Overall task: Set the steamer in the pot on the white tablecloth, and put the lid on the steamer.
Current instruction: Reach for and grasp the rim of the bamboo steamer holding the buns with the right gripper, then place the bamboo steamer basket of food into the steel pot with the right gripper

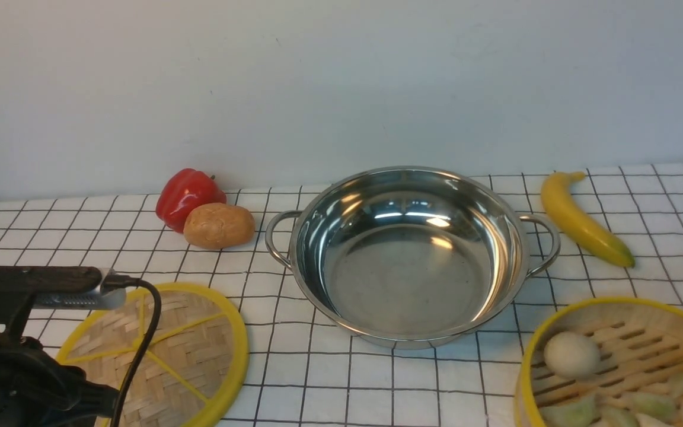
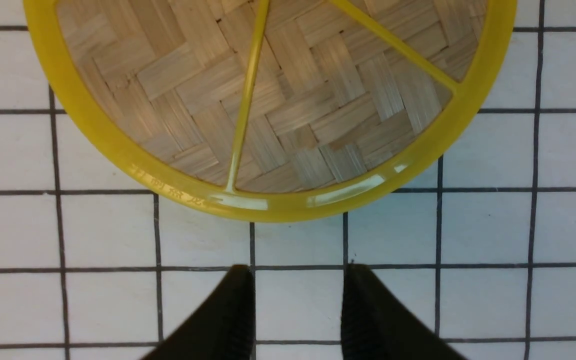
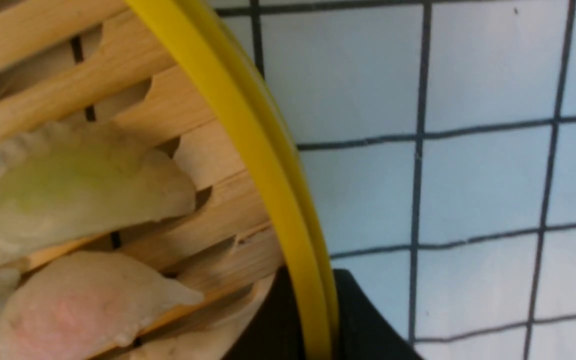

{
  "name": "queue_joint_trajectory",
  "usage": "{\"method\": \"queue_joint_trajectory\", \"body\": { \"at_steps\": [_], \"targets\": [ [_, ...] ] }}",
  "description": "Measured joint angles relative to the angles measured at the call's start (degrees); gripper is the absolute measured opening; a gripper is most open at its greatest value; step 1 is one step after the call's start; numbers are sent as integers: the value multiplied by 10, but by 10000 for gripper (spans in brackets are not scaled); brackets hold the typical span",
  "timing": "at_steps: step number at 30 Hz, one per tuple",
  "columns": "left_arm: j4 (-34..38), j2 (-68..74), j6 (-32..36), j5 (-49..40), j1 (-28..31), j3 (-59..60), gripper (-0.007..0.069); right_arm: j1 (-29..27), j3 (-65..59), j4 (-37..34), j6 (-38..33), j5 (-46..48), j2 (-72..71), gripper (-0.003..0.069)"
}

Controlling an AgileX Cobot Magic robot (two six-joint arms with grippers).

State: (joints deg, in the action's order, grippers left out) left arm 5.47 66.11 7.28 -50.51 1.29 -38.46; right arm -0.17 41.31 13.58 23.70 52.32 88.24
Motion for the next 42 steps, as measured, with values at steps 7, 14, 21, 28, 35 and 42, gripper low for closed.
{"method": "queue_joint_trajectory", "body": {
  "at_steps": [7, 14, 21, 28, 35, 42],
  "targets": [
    [0, 0, 0, 0, 0, 0, 243, 0, -1, 3, -34, 78, -95, 52],
    [0, 0, 0, 0, 0, 0, 243, 0, 4, -45, -100, 136, -179, 52],
    [0, 0, 0, 0, 0, 0, 243, 0, 72, -148, -170, 156, -192, 52],
    [21, 0, 0, 0, 0, 0, 243, 13, 215, -248, -223, 156, -104, 52],
    [27, 0, 0, 0, 0, 0, 243, 74, 412, -241, -216, 185, 60, 52],
    [27, 0, 0, 0, 0, 0, 243, 148, 661, -235, -184, 183, 263, 52]
  ]
}}
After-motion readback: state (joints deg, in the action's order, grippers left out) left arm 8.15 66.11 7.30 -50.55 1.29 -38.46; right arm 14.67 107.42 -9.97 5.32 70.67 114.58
